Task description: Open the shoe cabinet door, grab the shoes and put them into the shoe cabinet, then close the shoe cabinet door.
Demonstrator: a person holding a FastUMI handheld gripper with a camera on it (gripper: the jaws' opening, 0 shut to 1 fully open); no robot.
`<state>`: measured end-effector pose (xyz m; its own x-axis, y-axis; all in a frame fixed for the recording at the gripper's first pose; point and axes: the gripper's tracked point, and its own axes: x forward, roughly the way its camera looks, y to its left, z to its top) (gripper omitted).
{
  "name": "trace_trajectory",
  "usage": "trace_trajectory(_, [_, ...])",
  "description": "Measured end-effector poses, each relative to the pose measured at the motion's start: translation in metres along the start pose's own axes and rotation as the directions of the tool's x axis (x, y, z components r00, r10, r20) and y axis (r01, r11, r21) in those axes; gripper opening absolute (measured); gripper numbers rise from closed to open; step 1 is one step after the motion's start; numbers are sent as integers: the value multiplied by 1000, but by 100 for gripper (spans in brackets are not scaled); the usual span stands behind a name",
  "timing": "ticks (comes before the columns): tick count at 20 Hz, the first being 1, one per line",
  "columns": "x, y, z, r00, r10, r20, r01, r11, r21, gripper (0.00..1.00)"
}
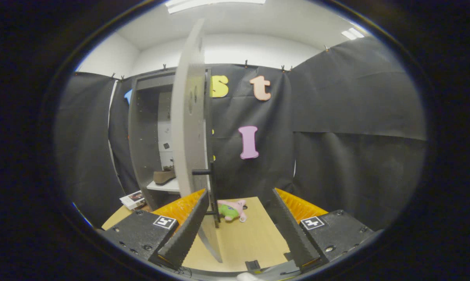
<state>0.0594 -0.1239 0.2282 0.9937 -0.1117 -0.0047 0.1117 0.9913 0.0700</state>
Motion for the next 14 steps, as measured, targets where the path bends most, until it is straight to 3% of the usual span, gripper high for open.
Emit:
trace_trajectory(5, [29, -8, -3, 992, 124, -35, -123, 992, 25, 99])
trace_trajectory(10, [39, 7, -9, 980, 191, -56, -192, 981, -7, 98])
trace_trajectory(14, [40, 13, -7, 983, 180, -41, -182, 983, -34, 96])
